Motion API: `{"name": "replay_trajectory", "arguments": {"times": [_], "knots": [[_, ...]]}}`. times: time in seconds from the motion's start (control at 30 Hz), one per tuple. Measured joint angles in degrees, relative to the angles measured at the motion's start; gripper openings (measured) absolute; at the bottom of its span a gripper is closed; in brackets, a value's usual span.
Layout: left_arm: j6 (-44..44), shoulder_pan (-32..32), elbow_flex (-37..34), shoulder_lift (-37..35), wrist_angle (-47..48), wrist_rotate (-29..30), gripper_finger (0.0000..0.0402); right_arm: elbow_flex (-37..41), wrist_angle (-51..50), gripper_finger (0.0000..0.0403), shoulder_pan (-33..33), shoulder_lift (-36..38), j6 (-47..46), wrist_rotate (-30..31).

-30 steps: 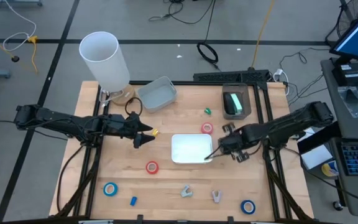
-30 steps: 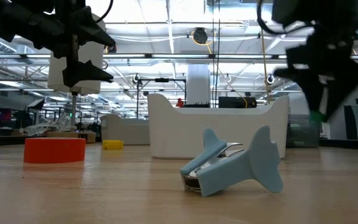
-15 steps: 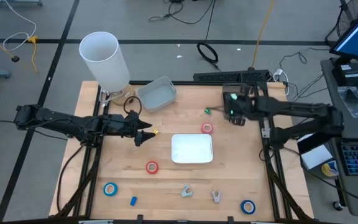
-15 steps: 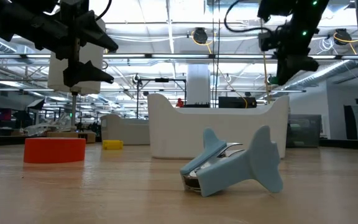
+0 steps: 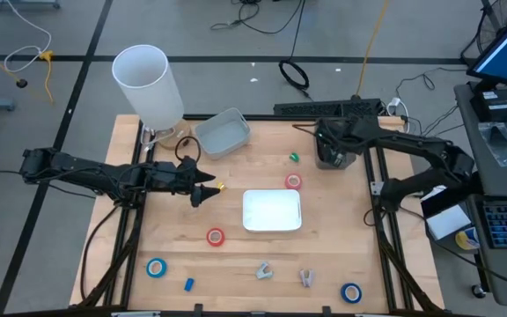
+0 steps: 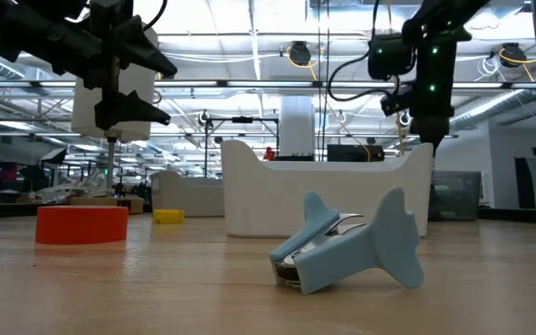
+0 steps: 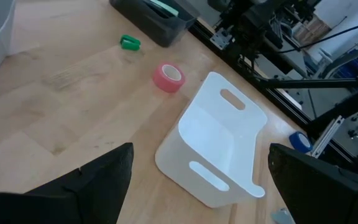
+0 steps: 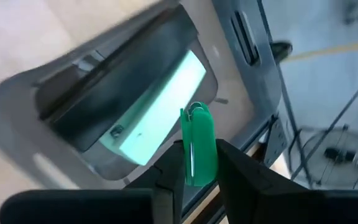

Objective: Pick and place Stapler, Stapler remover, tape
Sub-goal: Put the bottom green stapler into the black bin

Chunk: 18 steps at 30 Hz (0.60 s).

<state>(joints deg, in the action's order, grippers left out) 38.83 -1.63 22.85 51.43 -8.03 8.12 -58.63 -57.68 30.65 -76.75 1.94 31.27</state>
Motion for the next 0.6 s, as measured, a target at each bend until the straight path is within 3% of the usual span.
{"name": "replay_trajectory", "arguments": {"times": [0.6], "knots": [[-1.5,0.0,0.0,0.0,0.0,0.0,0.0365,0.0,8.0,0.0074,10.6,-8.1,-5.8,-0.1]]}}
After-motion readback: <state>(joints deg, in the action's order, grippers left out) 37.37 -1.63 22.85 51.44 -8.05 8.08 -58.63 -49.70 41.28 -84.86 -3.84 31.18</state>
